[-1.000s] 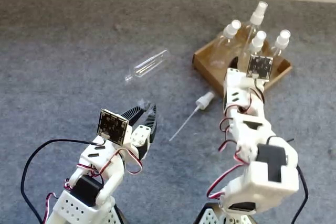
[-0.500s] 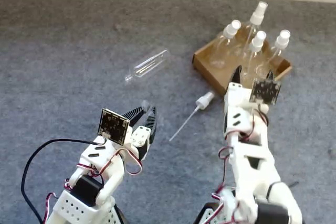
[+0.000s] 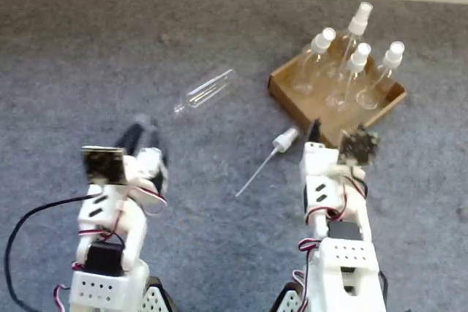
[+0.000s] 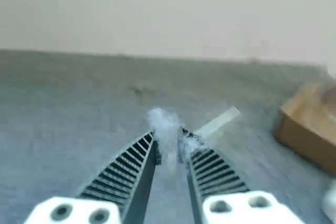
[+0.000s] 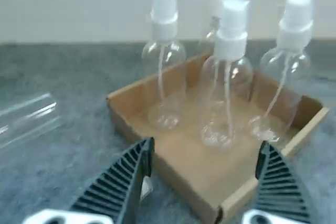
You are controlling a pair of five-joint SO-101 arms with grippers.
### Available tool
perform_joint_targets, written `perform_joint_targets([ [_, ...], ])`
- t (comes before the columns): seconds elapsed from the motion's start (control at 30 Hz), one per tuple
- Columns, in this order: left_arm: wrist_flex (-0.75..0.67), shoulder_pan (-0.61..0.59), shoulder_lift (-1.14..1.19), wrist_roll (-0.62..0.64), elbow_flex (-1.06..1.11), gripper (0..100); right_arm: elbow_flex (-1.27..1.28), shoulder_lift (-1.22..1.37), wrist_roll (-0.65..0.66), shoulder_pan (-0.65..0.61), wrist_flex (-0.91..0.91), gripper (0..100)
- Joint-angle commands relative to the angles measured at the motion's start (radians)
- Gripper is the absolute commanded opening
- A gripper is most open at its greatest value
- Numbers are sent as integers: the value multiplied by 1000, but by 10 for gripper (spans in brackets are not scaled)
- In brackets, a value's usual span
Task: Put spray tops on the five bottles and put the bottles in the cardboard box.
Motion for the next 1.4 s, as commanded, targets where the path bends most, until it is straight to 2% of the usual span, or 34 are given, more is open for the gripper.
perform_joint_targets([
  [0.0,-80,-131,-5,-3,19,5,-185,-114,-8,-84,394,274],
  [0.17,-80,-166,-5,-3,19,5,-355,-182,-9,-196,651,274],
  [0.3,-80,-176,-5,-3,19,5,-481,-147,-14,-259,757,274],
  [0.37,-80,-176,-5,-3,19,5,-539,-108,-64,-286,789,274],
  [0.47,-78,-176,-5,-3,19,5,-642,-13,-117,-326,829,274],
  [0.67,-77,-176,-5,-5,19,5,-828,234,-120,-409,871,274],
  [1.03,-77,-176,-4,-8,19,5,-1182,674,-135,-456,866,274],
  [1.37,-77,-170,2,-8,19,5,-1596,1098,-603,-473,871,277],
])
